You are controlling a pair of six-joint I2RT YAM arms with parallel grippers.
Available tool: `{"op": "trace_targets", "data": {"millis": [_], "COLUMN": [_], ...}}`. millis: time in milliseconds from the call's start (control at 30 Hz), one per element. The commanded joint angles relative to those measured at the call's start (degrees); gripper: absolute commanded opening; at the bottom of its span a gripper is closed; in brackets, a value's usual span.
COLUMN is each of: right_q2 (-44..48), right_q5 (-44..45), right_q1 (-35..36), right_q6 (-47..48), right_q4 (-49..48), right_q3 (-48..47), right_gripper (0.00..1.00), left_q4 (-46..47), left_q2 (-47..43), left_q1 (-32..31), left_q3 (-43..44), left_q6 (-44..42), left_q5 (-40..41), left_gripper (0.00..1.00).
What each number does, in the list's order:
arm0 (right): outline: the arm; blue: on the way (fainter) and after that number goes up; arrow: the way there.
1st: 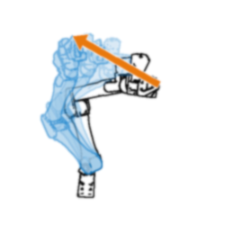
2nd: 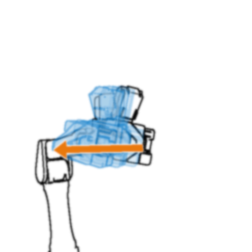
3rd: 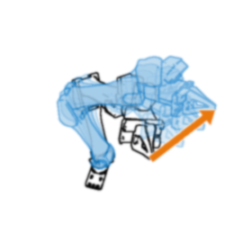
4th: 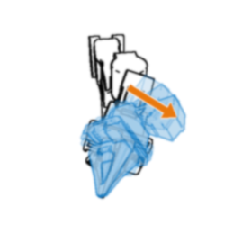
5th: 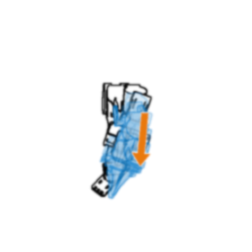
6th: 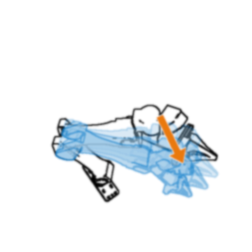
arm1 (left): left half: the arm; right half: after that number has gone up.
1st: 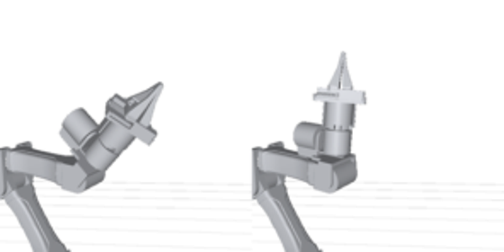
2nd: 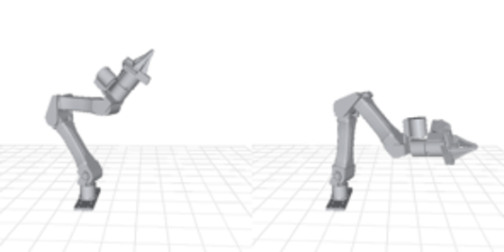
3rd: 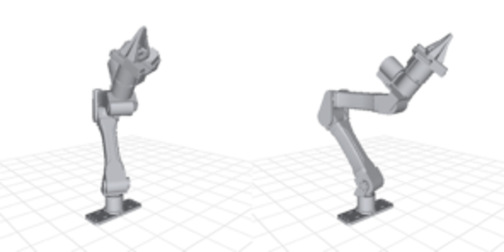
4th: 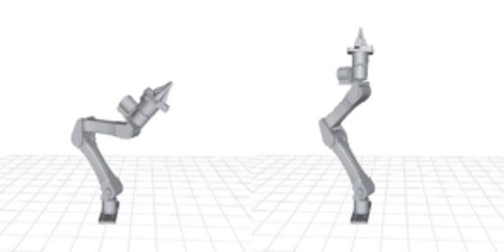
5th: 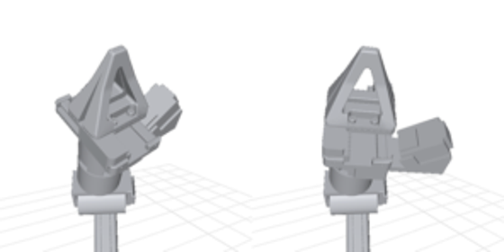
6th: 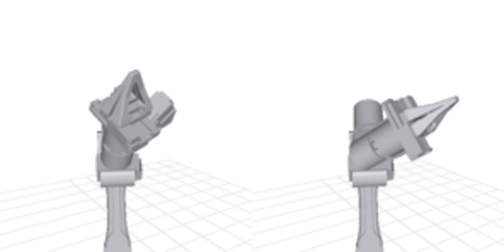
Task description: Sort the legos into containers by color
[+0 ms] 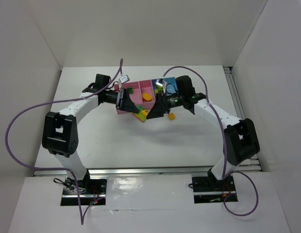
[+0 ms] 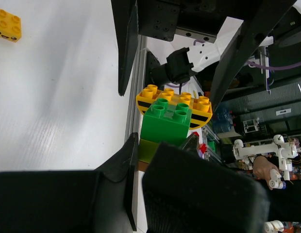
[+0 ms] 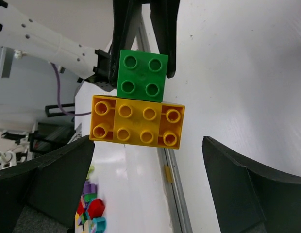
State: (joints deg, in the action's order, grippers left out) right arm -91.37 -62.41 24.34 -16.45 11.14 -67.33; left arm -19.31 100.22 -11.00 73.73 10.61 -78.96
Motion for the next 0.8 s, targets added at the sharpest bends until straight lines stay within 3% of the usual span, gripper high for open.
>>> {"op": "trace_targets", "data": {"millis": [0,267,767], "right_q2": [-0.7,-3.2,-7.2], "right_q5": [-6.8,-8.1,-3.3], "right_q1": [-0.3,0.3,3.5], "right_q6": [0.7,1.9,5.4], "right_q4": [-1.2,0.6,7.2], "right_q3": [-3.6,-6.8,-11.2], "right_gripper": [0.99,0.99,0.87], "left_q4": [0.2,-0.3,-1.3], "left_q2": [0.6,1.1,1.1], "left_q1": [0.2,0.2,0.2], "left_q3": [1.6,1.6,2.6], "left_q6": [-3.0,-3.0,-3.5], "left_q5": [-3.6,-2.5,-0.8], "left_gripper": [0.00,0.00,0.00]}}
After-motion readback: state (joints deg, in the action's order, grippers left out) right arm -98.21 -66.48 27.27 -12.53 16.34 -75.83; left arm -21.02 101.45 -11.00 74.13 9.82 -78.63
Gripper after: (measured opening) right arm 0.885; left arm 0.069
